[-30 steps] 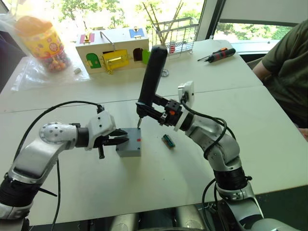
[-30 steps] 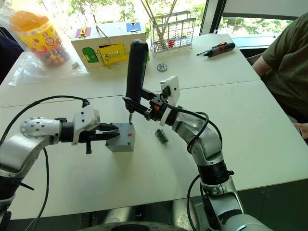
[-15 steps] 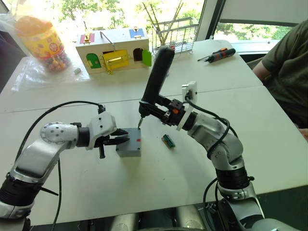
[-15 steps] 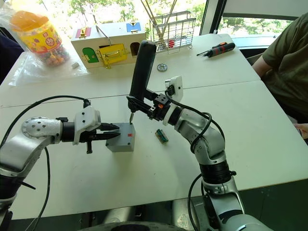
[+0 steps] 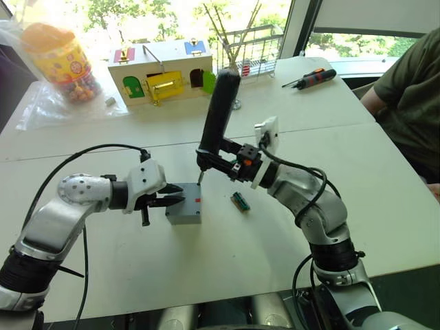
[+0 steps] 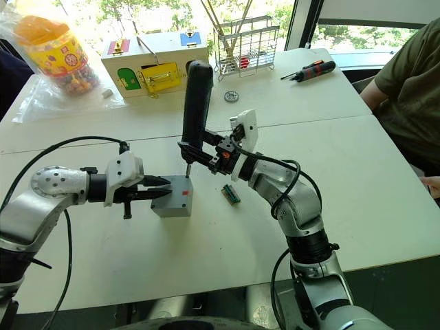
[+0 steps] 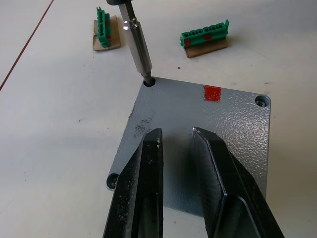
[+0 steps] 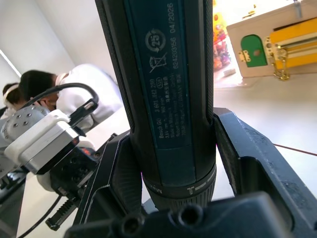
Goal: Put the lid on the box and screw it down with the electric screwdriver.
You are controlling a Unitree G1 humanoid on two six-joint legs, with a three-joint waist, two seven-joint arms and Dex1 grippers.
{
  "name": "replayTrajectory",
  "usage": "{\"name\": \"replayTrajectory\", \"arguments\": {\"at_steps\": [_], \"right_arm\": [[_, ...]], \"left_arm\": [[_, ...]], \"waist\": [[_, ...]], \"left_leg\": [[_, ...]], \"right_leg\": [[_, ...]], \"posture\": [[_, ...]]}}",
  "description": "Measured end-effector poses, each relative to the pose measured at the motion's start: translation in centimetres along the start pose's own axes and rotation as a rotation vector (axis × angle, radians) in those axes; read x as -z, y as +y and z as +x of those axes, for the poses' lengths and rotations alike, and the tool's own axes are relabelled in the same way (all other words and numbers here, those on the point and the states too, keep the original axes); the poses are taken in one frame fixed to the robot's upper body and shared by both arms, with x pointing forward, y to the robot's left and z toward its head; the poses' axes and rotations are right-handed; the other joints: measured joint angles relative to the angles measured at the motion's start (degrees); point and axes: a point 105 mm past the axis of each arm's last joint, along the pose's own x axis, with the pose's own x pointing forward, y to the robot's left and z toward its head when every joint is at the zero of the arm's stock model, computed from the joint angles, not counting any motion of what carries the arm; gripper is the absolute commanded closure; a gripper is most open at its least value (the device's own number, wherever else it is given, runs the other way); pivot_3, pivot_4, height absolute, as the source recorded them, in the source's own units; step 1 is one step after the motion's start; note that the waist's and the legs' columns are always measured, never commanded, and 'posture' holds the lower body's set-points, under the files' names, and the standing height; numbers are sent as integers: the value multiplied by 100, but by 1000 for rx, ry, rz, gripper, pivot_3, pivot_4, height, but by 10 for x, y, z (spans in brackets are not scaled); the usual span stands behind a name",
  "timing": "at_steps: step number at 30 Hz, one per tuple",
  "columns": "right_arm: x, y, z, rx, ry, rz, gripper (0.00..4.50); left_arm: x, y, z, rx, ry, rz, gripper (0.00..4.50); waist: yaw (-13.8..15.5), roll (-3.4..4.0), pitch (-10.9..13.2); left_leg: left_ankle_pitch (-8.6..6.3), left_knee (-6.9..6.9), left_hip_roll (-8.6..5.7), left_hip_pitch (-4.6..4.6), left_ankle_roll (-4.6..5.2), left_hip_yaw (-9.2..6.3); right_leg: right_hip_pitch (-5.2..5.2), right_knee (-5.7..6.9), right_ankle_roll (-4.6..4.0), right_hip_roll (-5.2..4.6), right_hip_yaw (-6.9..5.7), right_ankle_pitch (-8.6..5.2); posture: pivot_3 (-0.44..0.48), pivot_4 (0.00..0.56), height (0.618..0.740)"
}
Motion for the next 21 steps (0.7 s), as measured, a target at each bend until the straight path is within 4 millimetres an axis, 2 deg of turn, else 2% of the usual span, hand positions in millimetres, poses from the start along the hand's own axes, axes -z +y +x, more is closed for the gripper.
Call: {"name": "replayTrajectory", "arguments": {"at_steps": [5, 8, 13, 21], "right_arm": [[3, 6, 10, -20, 36, -66, 2663], [8, 8, 13, -27, 54, -87, 2663], [12, 9, 12, -28, 62, -86, 2663], [16, 8, 12, -14, 70, -77, 2663]], "left_arm": [[3, -2, 1, 1, 1, -16, 3556], [8, -4, 2, 0, 1, -29, 3556], [11, -6, 2, 0, 6, -37, 3556], [12, -7, 4, -6, 2, -44, 3556]], "waist": [[-1, 7, -24], [8, 4, -38], [11, 5, -53], [15, 6, -82]], "left_leg": [[-1, -13, 1, 28, 2, 2], [-4, -57, 0, 110, 5, 6], [-28, -86, 5, 185, 44, 7], [-29, -86, 6, 186, 45, 5]], "right_leg": [[20, -1, 0, 1, 3, 0], [91, -27, -1, -3, 7, -1], [150, -31, -2, 2, 11, -3], [153, -48, -2, 4, 14, -4]], "posture": [[0, 150, 740], [0, 150, 740], [0, 150, 740], [0, 150, 740]]}}
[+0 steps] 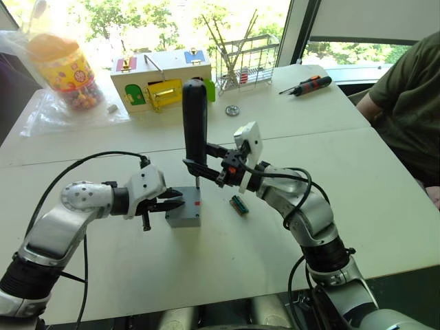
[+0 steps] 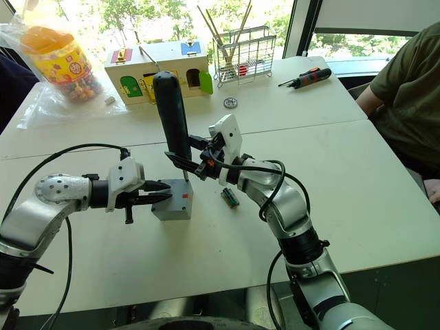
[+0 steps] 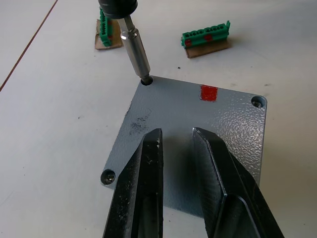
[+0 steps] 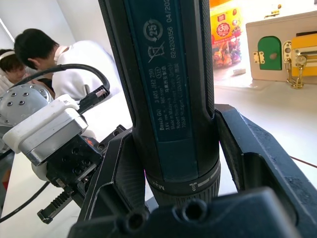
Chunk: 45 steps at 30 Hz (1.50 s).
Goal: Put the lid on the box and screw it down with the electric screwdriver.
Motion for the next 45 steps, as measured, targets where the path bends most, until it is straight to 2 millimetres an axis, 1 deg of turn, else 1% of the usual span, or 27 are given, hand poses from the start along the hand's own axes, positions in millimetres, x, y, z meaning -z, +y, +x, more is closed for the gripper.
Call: {"name": "replayTrajectory", "arguments": {"at_steps": [2, 5, 13, 24, 33, 36, 39, 45], "right_arm": [[2, 0, 1, 5, 3, 5, 2663], [3, 0, 2, 9, 6, 7, 2663], [9, 1, 3, 26, 8, 37, 2663], [13, 5, -2, 26, -30, 21, 2663], [15, 8, 0, 14, -21, -1, 2663], [16, 11, 1, 6, -16, -11, 2663], [17, 11, 1, 3, -12, -13, 2663], [18, 12, 0, 0, -15, -17, 2663]], "left_arm": [[1, 0, 1, 2, 3, -1, 3556], [1, -1, 1, 4, 3, 8, 3556], [4, -1, 2, 2, 13, 11, 3556], [6, -2, 2, -2, 10, 6, 3556], [7, -2, 3, -2, 9, 9, 3556], [8, -2, 3, -1, 10, 4, 3556], [9, -2, 3, -1, 13, 3, 3556], [9, -2, 3, -4, 14, 6, 3556]], "waist": [[0, 12, -24], [0, 14, -46], [0, 28, -94], [1, 38, -104], [1, 47, -121], [2, 42, -128], [5, 40, -130], [6, 41, -130]], "left_leg": [[0, -4, 6, 0, 0, -3], [0, -5, 6, 1, 0, -3], [-5, -14, 7, 7, 7, -3], [-8, -20, 6, 18, 12, -3], [-10, -36, 6, 34, 15, -1], [-9, -59, 6, 58, 14, 4], [-8, -92, 7, 104, 13, 7], [-8, -94, 11, 105, 12, 5]], "right_leg": [[4, -42, 0, 6, 0, 0], [10, -55, 0, 6, 0, 0], [14, -61, 0, 6, 2, 0], [23, -65, 0, 5, 3, 0], [30, -71, 0, 5, 8, 0], [40, -77, 0, 3, 12, 0], [75, -90, -8, 2, 16, -7], [75, -91, -10, 3, 16, -10]], "posture": [[0, 150, 740], [0, 150, 740], [0, 150, 740], [0, 150, 740], [0, 150, 740], [0, 150, 740], [0, 150, 740], [0, 150, 740]]}}
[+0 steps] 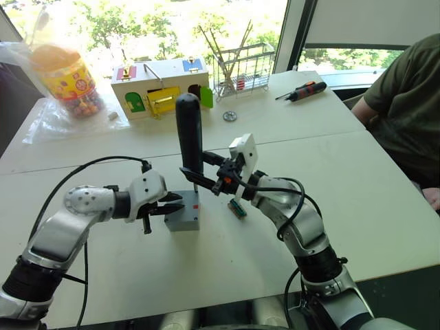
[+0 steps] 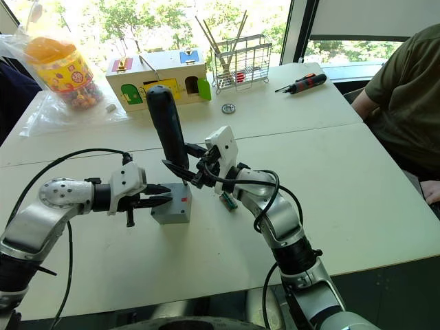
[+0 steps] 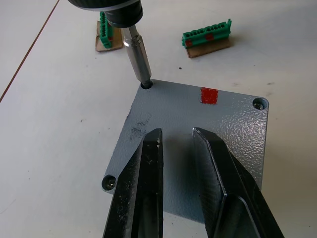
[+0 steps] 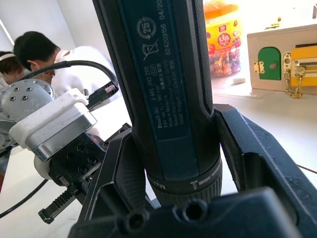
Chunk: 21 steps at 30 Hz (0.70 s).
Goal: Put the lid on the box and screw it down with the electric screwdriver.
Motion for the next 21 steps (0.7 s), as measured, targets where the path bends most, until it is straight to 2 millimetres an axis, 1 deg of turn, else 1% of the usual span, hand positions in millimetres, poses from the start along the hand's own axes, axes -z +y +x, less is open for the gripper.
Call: {"name": "replayTrajectory", "arguments": {"at_steps": [16, 21], "right_arm": [[0, 1, 0, -3, -3, 2, 2663], [-3, -3, 1, 7, -14, 29, 2663]], "left_arm": [[1, 0, 0, 1, -1, 5, 3556], [0, 0, 0, 0, -4, 11, 3556]], "waist": [[5, 0, 0], [8, 2, 1]], "left_leg": [[0, -4, 1, 0, 0, -1], [0, -11, 2, -2, 0, -2]], "right_leg": [[2, -11, -1, -2, 0, 0], [5, -26, -1, -2, 0, 0]], "posture": [[0, 150, 740], [0, 150, 740]]}}
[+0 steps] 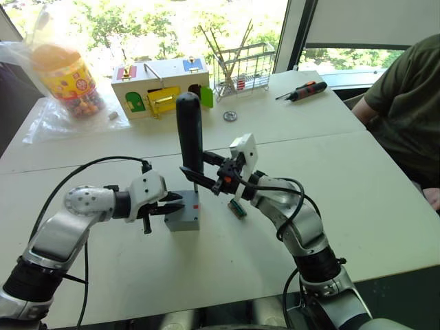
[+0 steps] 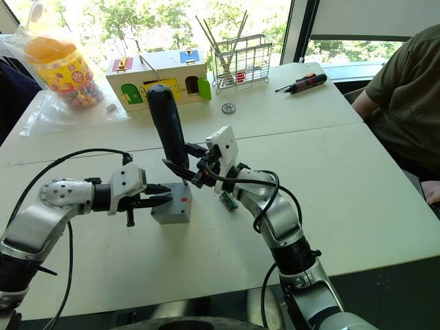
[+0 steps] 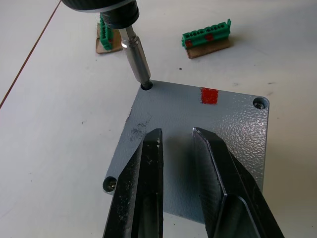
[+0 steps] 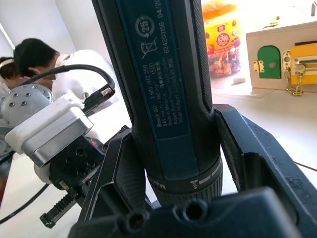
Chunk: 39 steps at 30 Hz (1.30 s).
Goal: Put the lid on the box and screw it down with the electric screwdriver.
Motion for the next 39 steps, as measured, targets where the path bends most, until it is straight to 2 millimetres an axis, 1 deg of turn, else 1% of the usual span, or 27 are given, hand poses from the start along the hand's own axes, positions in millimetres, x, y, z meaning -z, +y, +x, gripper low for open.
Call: {"name": "replayTrajectory", "arguments": {"at_steps": [2, 5, 8, 12, 16, 20, 39], "right_arm": [[-2, 3, -3, -15, -5, 0, 2663], [-6, 10, -14, -45, 3, -15, 2663], [-6, 11, -16, -48, 8, -12, 2663], [-6, 11, -14, -53, 9, -13, 2663], [-6, 11, -7, -58, 11, -13, 2663], [1, 8, -2, -39, 18, -10, 2663], [6, 8, -5, -16, -4, -6, 2663]], "left_arm": [[0, 0, 0, 0, 0, 1, 3556], [0, 0, 0, -1, 0, 3, 3556], [-1, 1, 0, -1, 1, 3, 3556], [-1, 1, 0, 0, 1, 5, 3556], [-1, 1, 0, 1, 2, 3, 3556], [-1, 1, 1, 2, 5, -2, 3556], [0, -2, 1, 8, 12, -9, 3556]], "waist": [[2, 2, 1], [4, 0, 3], [-31, 2, 4], [-23, 2, 5], [-22, 1, 5], [-19, 1, 5], [-14, 5, 1]], "left_leg": [[0, -1, 0, -2, 0, -1], [0, -7, 0, -5, 0, -2], [0, -15, 2, -3, 0, -3], [0, -24, 3, -3, 0, -6], [0, -24, 4, -3, -1, -6], [1, -24, 3, -2, -1, -5], [0, -33, 3, 23, -2, -8]], "right_leg": [[0, -4, 0, 0, 0, 0], [1, -17, 0, -1, -1, 0], [0, -17, 0, 3, 11, 0], [-12, -18, -1, 5, 10, 0], [-12, -18, -1, 5, 10, 0], [-11, -18, -1, 4, 10, 0], [16, -31, -2, 4, 9, 0]], "posture": [[0, 150, 740], [0, 150, 740], [0, 150, 740], [0, 150, 740], [0, 150, 740], [0, 150, 740], [0, 150, 740]]}}
